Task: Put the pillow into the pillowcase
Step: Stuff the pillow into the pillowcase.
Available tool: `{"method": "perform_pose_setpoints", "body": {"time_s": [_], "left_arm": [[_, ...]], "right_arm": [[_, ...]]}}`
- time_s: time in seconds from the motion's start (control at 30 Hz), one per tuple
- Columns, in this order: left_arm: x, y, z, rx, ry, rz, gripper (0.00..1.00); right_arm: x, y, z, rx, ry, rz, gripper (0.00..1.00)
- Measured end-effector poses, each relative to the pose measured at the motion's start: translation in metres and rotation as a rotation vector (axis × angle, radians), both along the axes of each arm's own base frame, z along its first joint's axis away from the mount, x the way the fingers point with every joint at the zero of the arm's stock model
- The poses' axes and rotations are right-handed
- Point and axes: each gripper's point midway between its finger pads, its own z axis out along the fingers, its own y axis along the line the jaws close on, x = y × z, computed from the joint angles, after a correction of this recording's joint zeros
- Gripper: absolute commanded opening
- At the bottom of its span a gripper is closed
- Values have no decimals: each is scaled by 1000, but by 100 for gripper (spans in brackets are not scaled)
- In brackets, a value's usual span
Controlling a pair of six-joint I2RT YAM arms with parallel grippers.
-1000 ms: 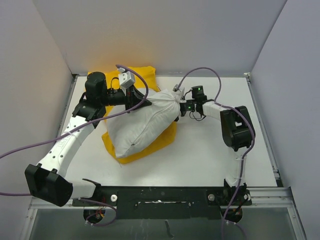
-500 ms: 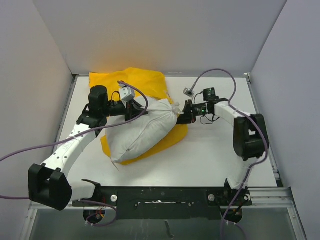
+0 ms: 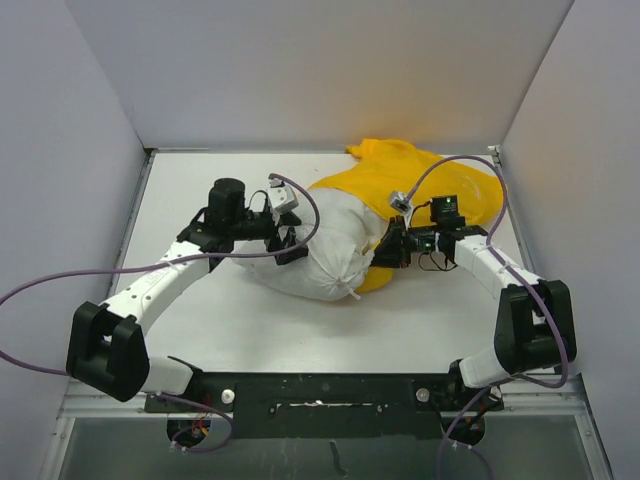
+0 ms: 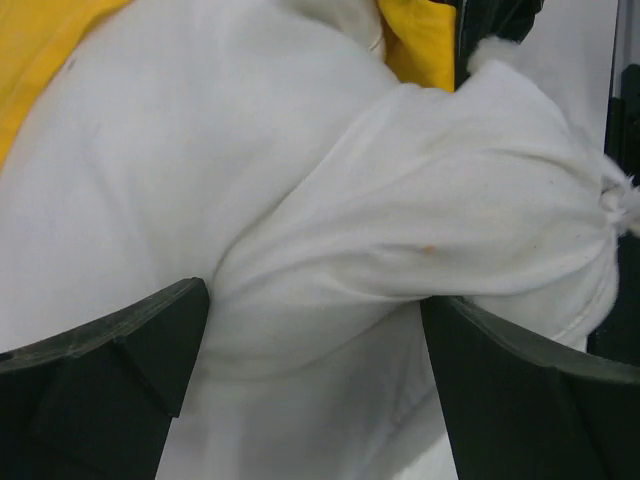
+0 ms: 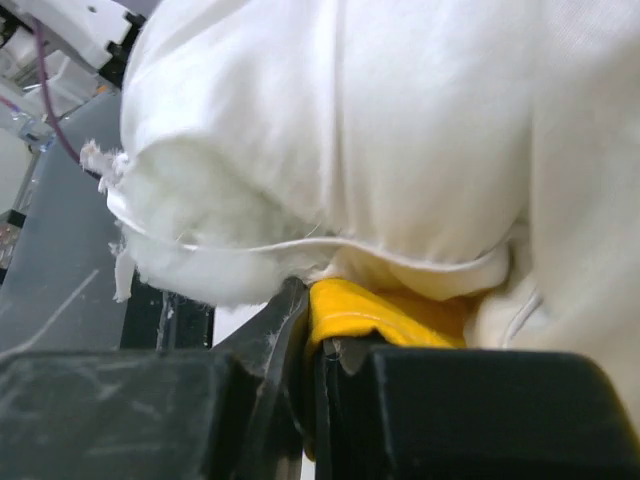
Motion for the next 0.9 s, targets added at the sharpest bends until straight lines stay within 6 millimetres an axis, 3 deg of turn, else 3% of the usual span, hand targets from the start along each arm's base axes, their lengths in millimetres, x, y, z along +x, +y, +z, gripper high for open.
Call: {"method": "perform_pose_setpoints", "body": {"time_s": [0.13,0.2,0.3,0.4,0.47,0.57,0.67,0.77,0.83,0.9], "left_arm": [[-6,17,14,-17,119,142,98],[-14,30,37,-69,161,217,95],[-37,40,83,-182,197,275,83],[-62,36,98,-261,289,282,78],[-75,29,81,-265,404,303,80],[-88,19,35,-194,563,368,87],[-90,14,-18,-71,700,463,91],[-82,11,-45,-9,743,515,87],[-72,6,-63,21,765,529,68],[-57,-4,-80,55,786,537,35]], "right_arm": [[9,-6,-17,-55,38,-46,0],[8,-5,-17,-61,25,-44,0],[8,-4,-18,-70,18,-43,0],[9,-5,-19,-75,13,-46,0],[9,-5,-20,-77,11,-47,0],[10,-5,-20,-80,7,-48,0],[9,-5,-21,-83,2,-47,0],[8,-4,-23,-94,-9,-42,0],[0,2,-26,-106,-21,-11,0],[-12,12,-29,-128,-48,48,0]]}}
